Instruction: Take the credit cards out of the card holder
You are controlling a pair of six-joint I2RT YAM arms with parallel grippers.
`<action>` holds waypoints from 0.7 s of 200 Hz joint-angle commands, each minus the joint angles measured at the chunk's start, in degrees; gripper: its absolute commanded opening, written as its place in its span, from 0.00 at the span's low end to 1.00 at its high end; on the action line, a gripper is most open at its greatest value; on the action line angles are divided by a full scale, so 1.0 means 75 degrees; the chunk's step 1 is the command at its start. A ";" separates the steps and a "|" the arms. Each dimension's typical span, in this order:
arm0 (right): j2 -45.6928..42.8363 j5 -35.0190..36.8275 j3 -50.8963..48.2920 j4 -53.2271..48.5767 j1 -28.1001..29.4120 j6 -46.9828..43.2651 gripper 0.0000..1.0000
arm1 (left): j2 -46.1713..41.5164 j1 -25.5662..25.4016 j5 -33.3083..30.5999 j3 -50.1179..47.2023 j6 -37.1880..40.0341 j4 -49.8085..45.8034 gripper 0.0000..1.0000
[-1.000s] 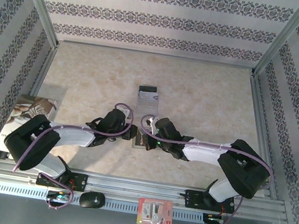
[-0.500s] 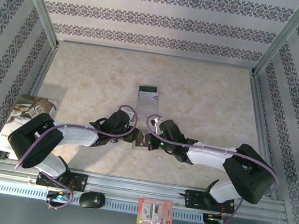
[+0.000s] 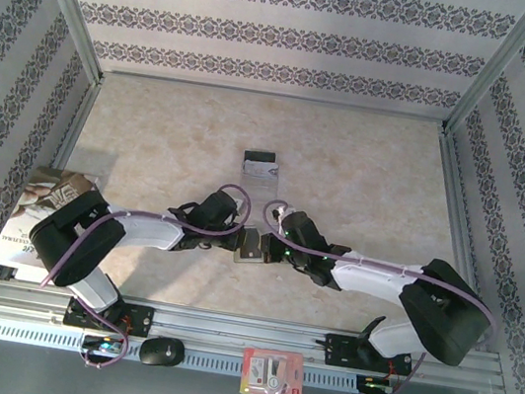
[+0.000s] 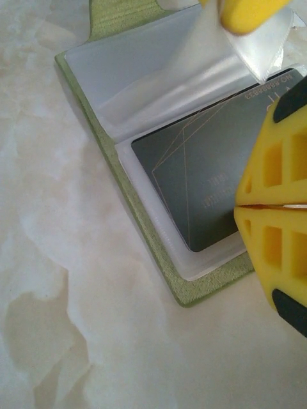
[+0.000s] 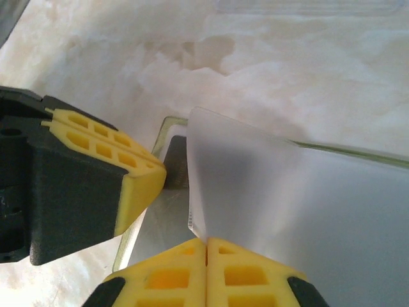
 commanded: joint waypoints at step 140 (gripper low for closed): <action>-0.0168 -0.2954 0.0933 -0.0417 -0.0812 0.0282 0.26 | 0.0306 -0.0124 0.0364 0.0141 0.0236 -0.0406 0.09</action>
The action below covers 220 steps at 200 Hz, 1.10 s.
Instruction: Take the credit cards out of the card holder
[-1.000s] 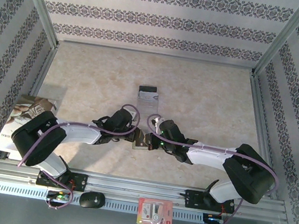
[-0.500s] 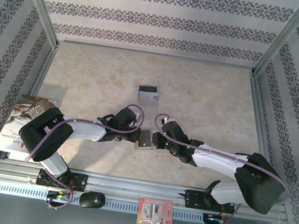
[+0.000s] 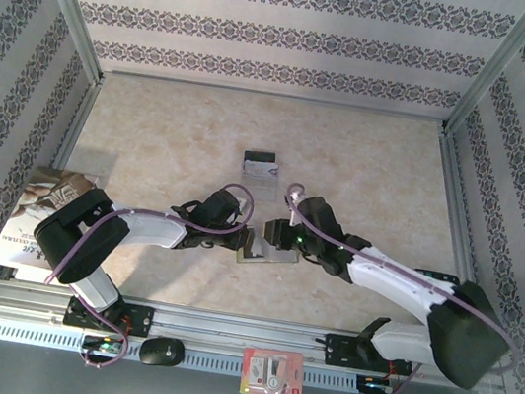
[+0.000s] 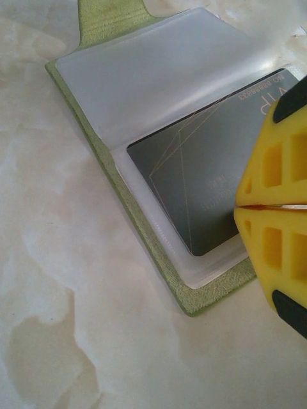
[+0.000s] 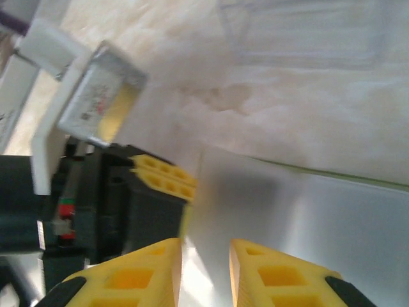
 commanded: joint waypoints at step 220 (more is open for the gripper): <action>-0.2504 0.1459 -0.1524 -0.0612 -0.1147 0.0377 0.28 | 0.1990 -0.0906 0.2063 0.2931 0.0681 -0.1806 0.16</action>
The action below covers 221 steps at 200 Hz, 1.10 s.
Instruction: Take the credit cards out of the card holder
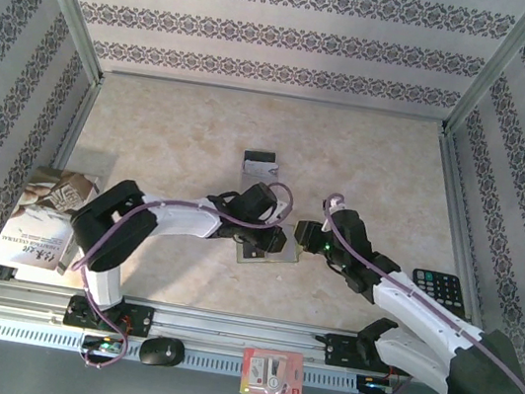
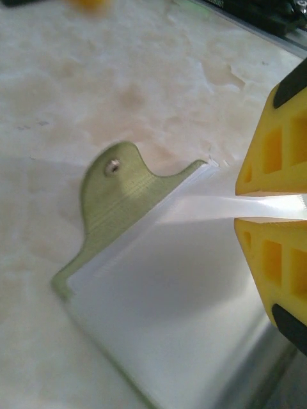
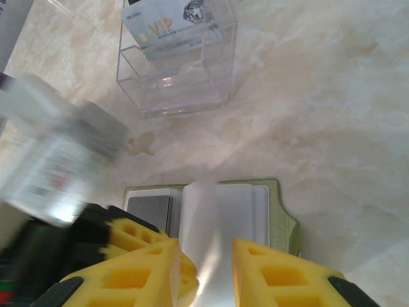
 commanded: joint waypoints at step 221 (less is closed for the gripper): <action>0.3246 -0.1713 0.0672 0.0424 0.0597 0.0400 0.25 | -0.1684 0.0958 -0.0986 -0.2318 -0.0088 0.1069 0.22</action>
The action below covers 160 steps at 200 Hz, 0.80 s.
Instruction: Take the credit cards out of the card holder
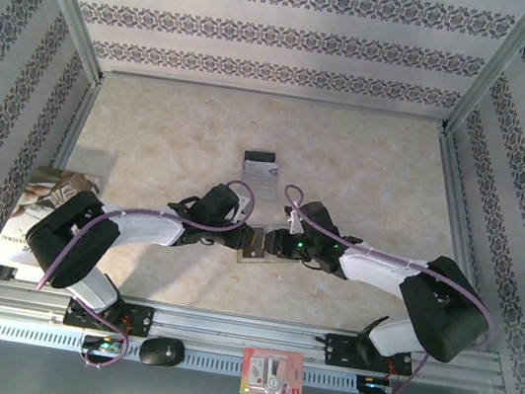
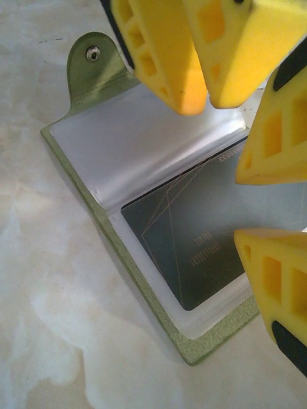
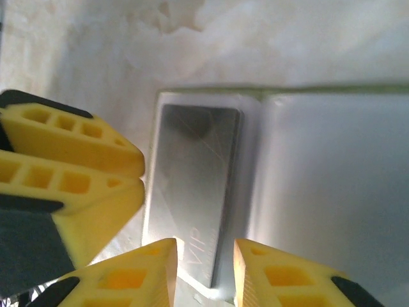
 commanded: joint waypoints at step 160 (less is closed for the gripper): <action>0.0868 -0.0734 0.1632 -0.0900 0.0087 -0.0246 0.30 | 0.0264 0.0143 -0.0232 -0.0260 0.0091 0.0260 0.20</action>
